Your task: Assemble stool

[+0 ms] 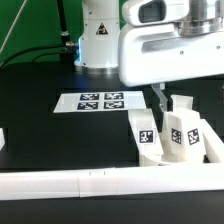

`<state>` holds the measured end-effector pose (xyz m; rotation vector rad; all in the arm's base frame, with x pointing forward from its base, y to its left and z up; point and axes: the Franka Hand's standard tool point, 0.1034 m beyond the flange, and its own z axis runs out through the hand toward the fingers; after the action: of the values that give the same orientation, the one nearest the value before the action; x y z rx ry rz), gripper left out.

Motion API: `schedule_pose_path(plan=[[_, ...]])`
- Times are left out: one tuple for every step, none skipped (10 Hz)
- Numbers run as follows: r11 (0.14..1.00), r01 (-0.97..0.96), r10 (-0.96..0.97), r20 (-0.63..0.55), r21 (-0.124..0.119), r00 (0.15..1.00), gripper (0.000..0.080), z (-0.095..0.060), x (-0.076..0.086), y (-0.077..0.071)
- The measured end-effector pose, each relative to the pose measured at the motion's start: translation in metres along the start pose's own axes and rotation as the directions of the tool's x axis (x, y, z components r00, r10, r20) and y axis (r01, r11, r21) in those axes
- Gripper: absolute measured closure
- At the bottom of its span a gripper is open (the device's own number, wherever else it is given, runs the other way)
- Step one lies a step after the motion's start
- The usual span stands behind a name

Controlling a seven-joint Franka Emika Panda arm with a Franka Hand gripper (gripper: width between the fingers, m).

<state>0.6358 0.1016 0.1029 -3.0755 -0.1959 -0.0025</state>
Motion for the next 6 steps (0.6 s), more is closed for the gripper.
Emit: schedule_pose_path(plan=[[0.989, 0.146, -0.146, 0.015, -0.029, 0.989, 0.0151, 0.003, -0.002, -0.004], [0.985, 0.172, -0.172, -0.002, -0.031, 0.985, 0.0151, 0.004, -0.002, 0.0], [0.971, 0.235, -0.234, 0.007, -0.047, 0.972, 0.0151, 0.004, -0.002, 0.005], [0.952, 0.301, -0.301, 0.013, -0.055, 0.954, 0.0151, 0.003, -0.002, 0.006], [0.932, 0.357, -0.356, 0.021, -0.062, 0.934, 0.0151, 0.004, -0.002, 0.008], [0.915, 0.398, -0.397, 0.034, -0.072, 0.917, 0.0151, 0.01, -0.004, 0.01]])
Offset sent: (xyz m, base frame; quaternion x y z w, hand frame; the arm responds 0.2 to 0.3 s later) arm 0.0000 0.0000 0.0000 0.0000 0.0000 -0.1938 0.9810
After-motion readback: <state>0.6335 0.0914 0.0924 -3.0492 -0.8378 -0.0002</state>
